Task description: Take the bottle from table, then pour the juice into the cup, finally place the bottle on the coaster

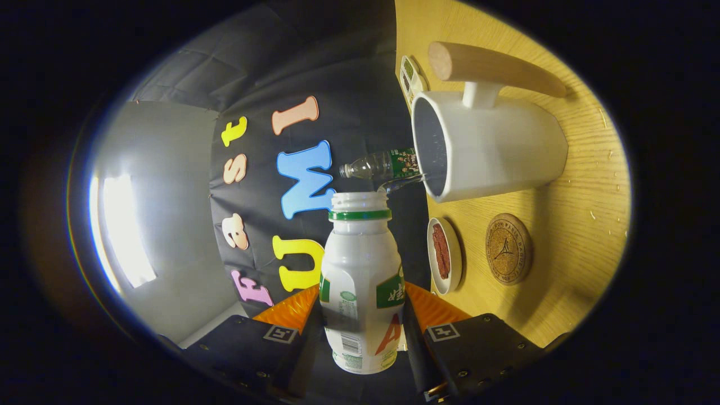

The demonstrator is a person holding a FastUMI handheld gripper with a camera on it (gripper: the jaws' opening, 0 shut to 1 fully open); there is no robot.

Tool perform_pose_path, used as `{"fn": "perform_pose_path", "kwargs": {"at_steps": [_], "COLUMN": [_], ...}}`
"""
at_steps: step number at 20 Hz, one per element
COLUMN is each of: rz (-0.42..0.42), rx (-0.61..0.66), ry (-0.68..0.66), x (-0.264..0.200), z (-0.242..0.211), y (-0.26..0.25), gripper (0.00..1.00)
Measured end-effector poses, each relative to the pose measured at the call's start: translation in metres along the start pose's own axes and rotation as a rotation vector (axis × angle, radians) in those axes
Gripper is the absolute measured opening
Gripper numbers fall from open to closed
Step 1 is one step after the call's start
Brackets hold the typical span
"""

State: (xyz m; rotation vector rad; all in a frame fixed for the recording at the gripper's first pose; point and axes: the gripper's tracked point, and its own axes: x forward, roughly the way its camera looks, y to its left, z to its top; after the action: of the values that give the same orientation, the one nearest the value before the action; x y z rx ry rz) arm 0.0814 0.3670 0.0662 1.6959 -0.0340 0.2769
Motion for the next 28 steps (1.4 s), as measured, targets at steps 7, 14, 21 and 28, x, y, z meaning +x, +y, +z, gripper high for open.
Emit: {"fn": "perform_pose_path", "kwargs": {"at_steps": [7, 14, 21, 28], "rz": [0.019, 0.029, 0.030, 0.038], "rx": [0.024, 0.049, 0.067, 0.105], "ry": [-0.014, -0.020, -0.020, -0.028], "x": [0.001, 0.003, 0.004, 0.004], "z": [0.005, 0.006, 0.004, 0.005], "y": [0.008, 0.009, 0.009, 0.012], "gripper": [0.69, 0.69, 0.69, 0.69]}}
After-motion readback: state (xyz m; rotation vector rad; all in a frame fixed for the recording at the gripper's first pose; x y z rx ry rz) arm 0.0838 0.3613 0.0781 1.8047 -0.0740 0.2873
